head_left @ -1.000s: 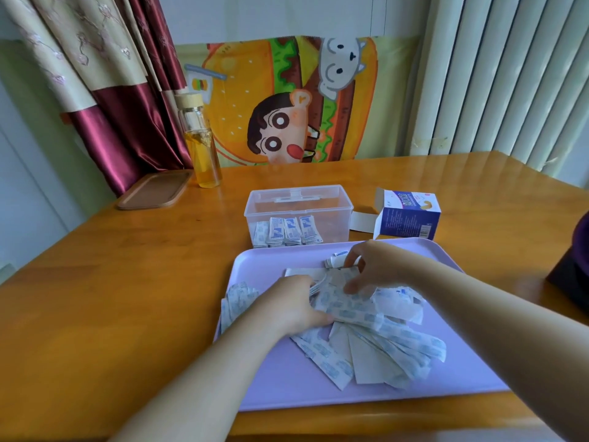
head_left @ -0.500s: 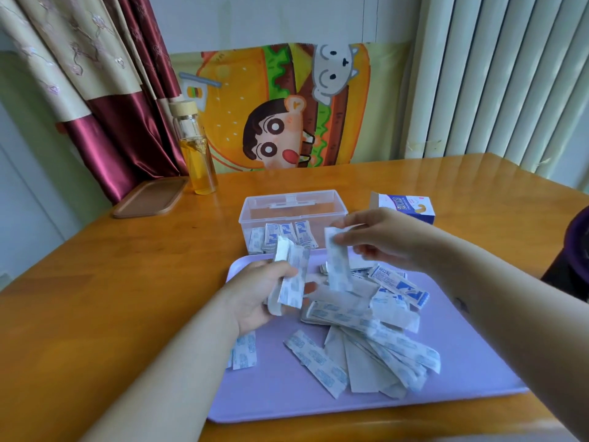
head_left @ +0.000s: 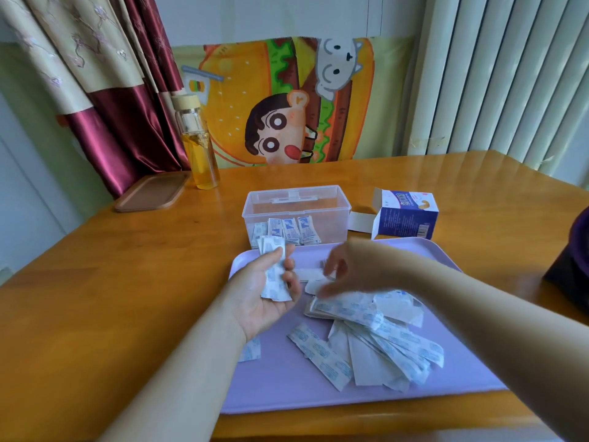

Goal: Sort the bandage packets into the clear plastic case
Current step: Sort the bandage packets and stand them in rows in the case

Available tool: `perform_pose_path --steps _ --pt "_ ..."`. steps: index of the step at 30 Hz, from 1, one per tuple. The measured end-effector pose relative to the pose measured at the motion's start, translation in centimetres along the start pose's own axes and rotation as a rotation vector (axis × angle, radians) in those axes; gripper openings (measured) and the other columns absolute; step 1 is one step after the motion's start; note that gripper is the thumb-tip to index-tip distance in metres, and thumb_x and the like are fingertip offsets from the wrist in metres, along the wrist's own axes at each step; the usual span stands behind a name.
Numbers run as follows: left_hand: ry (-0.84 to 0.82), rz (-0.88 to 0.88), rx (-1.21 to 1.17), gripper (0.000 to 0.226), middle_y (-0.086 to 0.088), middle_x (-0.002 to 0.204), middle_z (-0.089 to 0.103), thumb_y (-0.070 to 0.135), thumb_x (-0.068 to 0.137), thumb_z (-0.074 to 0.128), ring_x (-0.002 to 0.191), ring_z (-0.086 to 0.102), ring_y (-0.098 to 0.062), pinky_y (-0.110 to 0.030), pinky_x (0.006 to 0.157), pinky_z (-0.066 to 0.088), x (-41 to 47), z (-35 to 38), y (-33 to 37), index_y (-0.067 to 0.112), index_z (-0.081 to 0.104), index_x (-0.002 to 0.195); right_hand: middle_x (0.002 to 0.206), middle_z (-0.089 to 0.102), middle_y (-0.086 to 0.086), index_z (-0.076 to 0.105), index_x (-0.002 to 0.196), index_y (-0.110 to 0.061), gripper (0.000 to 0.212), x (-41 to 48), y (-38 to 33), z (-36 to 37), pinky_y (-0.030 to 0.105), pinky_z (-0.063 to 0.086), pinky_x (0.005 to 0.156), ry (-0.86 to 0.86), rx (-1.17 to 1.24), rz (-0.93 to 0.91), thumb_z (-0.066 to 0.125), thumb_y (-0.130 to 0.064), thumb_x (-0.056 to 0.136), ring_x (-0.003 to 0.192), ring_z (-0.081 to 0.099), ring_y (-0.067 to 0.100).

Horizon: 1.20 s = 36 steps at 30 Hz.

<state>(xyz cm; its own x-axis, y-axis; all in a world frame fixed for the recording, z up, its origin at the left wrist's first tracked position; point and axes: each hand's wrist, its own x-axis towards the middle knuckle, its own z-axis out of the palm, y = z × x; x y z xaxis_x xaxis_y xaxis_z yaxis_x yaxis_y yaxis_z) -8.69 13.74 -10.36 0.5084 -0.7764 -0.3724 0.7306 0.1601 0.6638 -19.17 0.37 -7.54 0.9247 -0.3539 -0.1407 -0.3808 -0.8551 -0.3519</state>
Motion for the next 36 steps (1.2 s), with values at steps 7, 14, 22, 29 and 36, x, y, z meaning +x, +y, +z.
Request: perform_pose_path --steps 7,14,22,29,36 --pt "0.021 -0.011 0.037 0.020 0.001 0.063 0.049 0.015 0.093 0.050 0.044 0.037 -0.006 -0.016 0.045 0.041 0.0 -0.2 -0.2 0.011 0.059 0.111 0.077 0.051 0.008 0.064 0.091 0.002 0.044 -1.1 1.0 0.3 0.025 0.025 0.052 -0.129 -0.171 0.066 0.067 -0.040 0.082 0.060 0.037 0.014" --pt "0.027 -0.033 0.056 0.015 0.002 0.063 0.049 0.017 0.094 0.050 0.044 0.033 -0.004 -0.014 0.043 0.035 0.2 -0.3 -0.6 0.012 0.060 0.104 0.076 0.058 -0.002 0.068 0.092 -0.016 0.033 -1.2 2.5 -1.2 0.024 0.034 0.058 -0.105 -0.076 0.158 0.048 -0.042 0.094 0.064 0.047 0.013" --pt "0.025 -0.050 0.052 0.015 0.002 0.063 0.050 0.017 0.094 0.050 0.041 0.033 -0.004 -0.014 0.043 0.035 0.1 0.0 -0.7 0.012 0.061 0.104 0.097 0.066 0.002 0.067 0.103 -0.013 0.026 -0.6 4.0 -0.7 0.019 0.040 0.060 0.043 -0.044 0.171 0.061 -0.032 0.088 0.082 0.057 0.016" --pt "0.022 -0.019 0.120 0.014 0.004 0.065 0.051 0.025 0.092 0.055 0.046 0.031 -0.004 -0.014 0.046 0.032 -0.1 0.6 -0.9 0.016 0.061 0.101 0.074 0.063 -0.004 0.066 0.088 -0.018 0.017 -0.7 2.6 -2.2 0.022 0.041 0.057 0.193 0.157 0.085 0.054 -0.028 0.094 0.065 0.056 0.011" --pt "-0.084 0.093 0.229 0.025 -0.007 0.086 0.069 0.026 0.097 0.048 0.087 0.062 -0.022 -0.037 0.082 0.048 -1.2 2.4 -1.7 0.011 0.067 0.100 0.071 0.071 -0.003 0.069 0.087 -0.008 0.015 -1.1 -1.0 -0.3 0.014 0.040 0.048 0.201 0.616 -0.060 0.065 -0.022 0.087 0.057 0.064 0.006"
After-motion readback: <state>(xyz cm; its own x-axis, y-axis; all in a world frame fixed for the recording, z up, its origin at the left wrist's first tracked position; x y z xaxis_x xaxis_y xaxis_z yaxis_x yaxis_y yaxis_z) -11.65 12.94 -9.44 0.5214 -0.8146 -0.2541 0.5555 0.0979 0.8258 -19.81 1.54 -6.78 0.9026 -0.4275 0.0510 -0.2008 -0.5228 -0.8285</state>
